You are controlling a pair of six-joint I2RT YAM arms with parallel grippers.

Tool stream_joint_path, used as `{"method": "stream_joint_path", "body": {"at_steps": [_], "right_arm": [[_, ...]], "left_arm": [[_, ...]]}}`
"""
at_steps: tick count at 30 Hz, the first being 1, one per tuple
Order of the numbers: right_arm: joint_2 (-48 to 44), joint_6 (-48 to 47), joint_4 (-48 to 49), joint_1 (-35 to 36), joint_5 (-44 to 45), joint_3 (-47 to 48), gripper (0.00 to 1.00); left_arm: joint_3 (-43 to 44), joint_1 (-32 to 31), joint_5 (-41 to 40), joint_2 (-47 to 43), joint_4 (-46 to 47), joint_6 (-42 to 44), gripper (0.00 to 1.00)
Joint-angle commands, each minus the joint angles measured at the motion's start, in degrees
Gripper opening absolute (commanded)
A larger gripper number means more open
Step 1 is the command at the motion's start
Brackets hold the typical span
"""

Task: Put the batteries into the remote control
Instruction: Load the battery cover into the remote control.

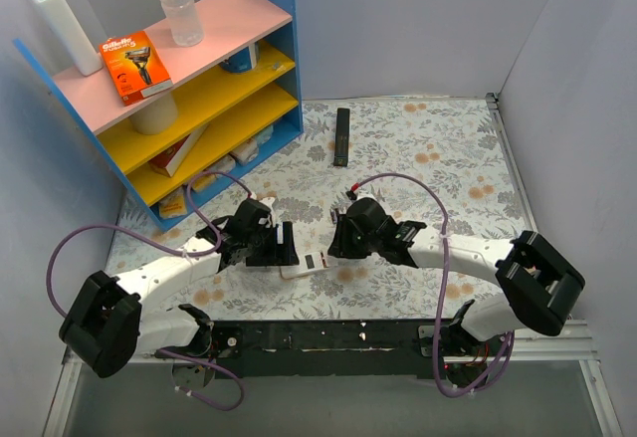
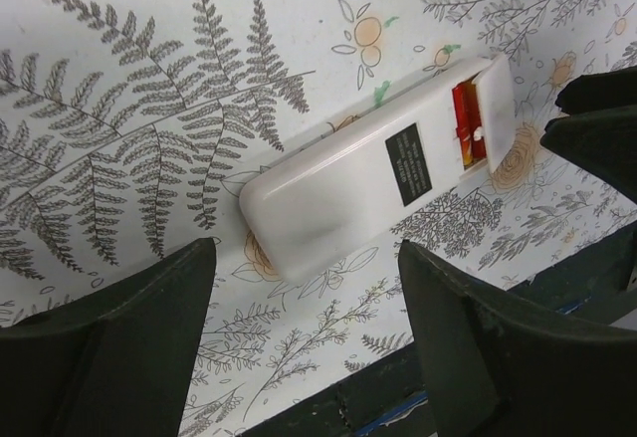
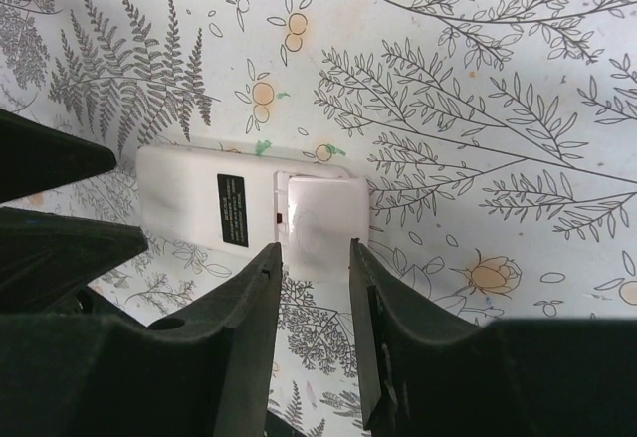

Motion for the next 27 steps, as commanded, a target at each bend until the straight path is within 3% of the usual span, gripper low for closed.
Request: {"method": "stream_joint_path", "body": {"at_steps": [1, 11, 27], "right_arm": [[-2.3, -3.6, -2.2, 0.0, 1.3, 1.3, 0.42], [-0.8, -4.4, 1.4, -3.0, -5.9, -1.0, 0.41], [5.5, -5.9, 5.2, -3.2, -8.4, 0.4, 0.42]], "left_arm": [[4.2, -0.2, -3.2, -2.3, -1.1, 6.3, 0.78], [4.5, -0.2, -1.2, -0.1, -1.7, 3.8, 0.79], [2.0, -0.2, 0.1, 4.0, -1.5, 1.3, 0.74]]}}
